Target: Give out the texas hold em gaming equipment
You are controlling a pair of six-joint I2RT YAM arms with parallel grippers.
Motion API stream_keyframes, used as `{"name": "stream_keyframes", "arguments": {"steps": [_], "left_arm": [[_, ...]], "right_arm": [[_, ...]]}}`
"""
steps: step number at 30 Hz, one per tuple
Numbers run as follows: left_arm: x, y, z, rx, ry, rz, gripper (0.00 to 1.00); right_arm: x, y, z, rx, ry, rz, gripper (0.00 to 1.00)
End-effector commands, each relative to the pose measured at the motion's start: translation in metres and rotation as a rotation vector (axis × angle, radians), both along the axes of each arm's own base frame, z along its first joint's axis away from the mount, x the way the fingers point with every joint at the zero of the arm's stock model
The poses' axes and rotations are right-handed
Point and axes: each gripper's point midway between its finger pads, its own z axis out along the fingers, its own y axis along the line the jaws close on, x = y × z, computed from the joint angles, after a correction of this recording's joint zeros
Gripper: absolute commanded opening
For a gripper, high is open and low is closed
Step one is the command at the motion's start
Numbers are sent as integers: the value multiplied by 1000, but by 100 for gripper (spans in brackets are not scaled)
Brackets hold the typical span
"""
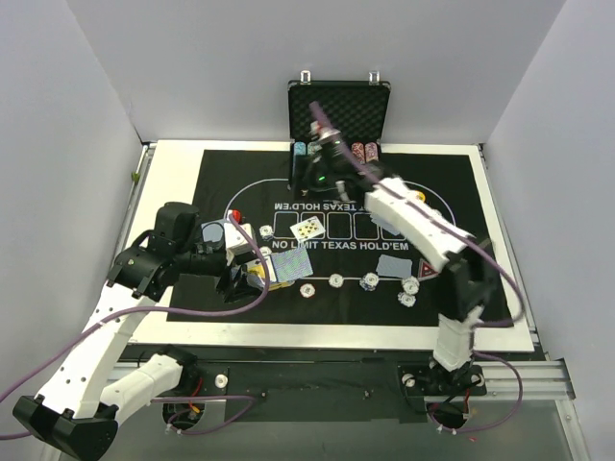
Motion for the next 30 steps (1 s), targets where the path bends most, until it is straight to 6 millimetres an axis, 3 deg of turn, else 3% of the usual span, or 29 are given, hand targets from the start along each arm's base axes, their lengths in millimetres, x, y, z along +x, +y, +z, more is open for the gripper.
{"name": "stream_keyframes", "arguments": {"steps": [1,2,3,4,5,6,7,8,10,11,12,16,24,30], "left_arm": [[1,-6,26,-58,-69,-24,0],[1,-6,26,-60,-73,-26,0],[1,-6,25,-60,-69,-27,0],[1,-6,26,-61,-70,-28,0],[1,-7,25,-61,-67,-29,0],[1,-7,25,-60,-67,-30,0],[1,-7,24,-60,-64,-31,0],[1,-7,24,-60,-62,-32,0],[2,-8,22,-58,-55,-32,0],[2,-8,22,-58,-55,-32,0],[3,-7,21,-55,-53,-29,0],[3,-7,19,-50,-54,-27,0],[5,-7,17,-49,-53,-18,0],[7,-7,18,-54,-62,-9,0]], "right_arm": [[-37,-14,96,429,51,-35,69],[-50,-22,120,504,46,-7,71],[-54,-25,114,556,83,-31,73],[-64,-32,135,613,59,-16,75],[-74,-34,130,650,99,-13,76],[-86,-39,144,690,93,11,77],[-93,-40,137,715,123,9,79],[-106,-42,146,746,119,41,82],[-124,-43,144,767,145,76,86],[-133,-43,133,746,172,83,86],[-145,-43,136,750,173,115,87],[-183,-36,116,688,236,190,88],[-202,-16,102,692,297,237,86],[-209,-12,94,691,317,245,74]]}}
